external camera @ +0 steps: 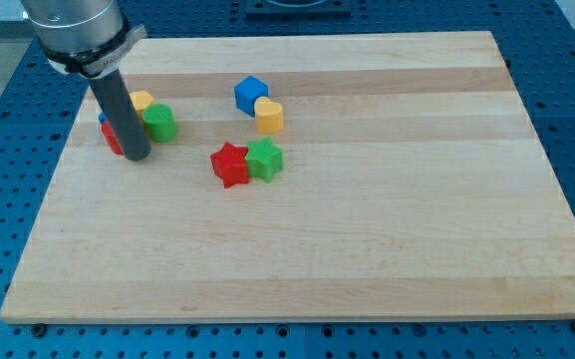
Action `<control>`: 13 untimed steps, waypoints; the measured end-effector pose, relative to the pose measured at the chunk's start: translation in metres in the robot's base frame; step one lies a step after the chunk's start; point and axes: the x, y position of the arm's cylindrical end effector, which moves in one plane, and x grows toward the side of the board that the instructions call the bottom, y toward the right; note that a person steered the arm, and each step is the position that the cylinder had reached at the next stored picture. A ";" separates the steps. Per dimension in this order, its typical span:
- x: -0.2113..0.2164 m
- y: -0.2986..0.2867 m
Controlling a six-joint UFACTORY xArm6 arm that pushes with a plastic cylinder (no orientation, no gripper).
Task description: Move the hexagontriangle and circles to the left side
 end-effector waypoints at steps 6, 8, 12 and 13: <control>-0.017 0.084; -0.059 0.094; -0.060 0.028; -0.060 0.026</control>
